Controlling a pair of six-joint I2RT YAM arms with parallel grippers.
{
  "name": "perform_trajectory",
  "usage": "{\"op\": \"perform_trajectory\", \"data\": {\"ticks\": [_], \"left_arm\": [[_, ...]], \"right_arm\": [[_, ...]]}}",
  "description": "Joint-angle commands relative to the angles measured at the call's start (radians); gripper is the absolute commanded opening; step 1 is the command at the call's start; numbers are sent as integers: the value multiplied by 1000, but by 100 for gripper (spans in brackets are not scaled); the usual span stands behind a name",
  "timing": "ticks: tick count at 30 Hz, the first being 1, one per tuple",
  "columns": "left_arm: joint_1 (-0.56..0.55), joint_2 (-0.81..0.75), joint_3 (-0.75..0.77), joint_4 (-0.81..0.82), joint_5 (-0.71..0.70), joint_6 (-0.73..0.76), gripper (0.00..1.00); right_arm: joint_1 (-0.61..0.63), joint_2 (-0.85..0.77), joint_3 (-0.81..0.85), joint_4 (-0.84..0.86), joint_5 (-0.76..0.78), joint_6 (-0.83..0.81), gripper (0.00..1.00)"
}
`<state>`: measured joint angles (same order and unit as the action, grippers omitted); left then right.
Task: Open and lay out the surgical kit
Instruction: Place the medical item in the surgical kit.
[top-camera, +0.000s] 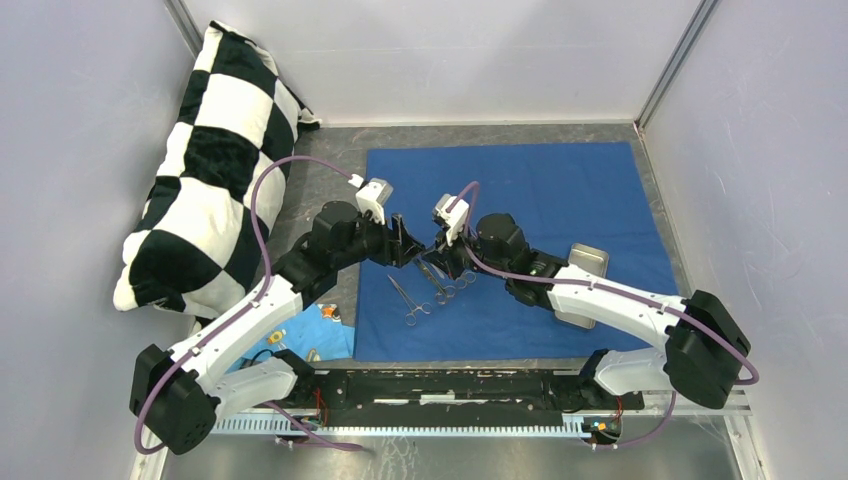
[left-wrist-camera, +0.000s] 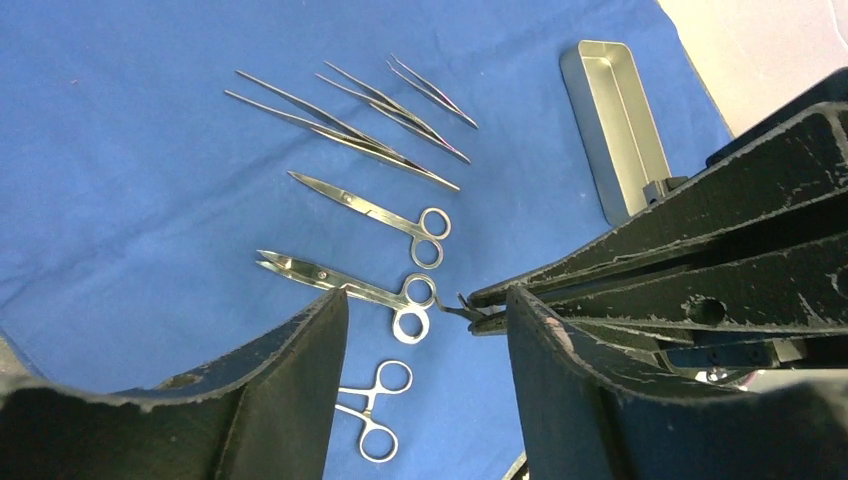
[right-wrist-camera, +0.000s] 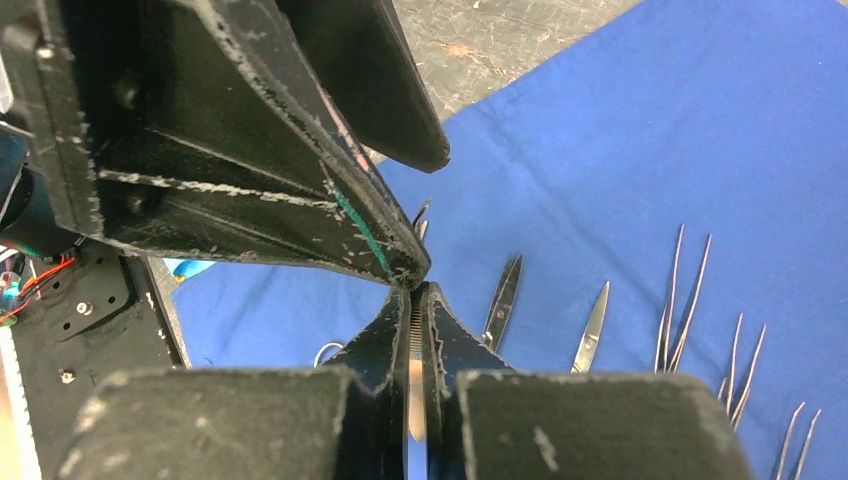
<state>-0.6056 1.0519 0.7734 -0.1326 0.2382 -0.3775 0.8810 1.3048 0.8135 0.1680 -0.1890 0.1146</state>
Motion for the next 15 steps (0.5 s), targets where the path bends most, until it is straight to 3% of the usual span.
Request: {"op": "perform_trajectory", "data": {"ticks": [1,10,15], "left_arm": [[17,-6,33,24,27,-18,63],[38,-1,18,89,138,-51,51],[40,8,14,106,175,-60,39]], "right_arm": [[25,-15,28,65,73,-15,0],[71,-6,32,99,133,-25,0],[90,1,34,116,178,-33,0]]}}
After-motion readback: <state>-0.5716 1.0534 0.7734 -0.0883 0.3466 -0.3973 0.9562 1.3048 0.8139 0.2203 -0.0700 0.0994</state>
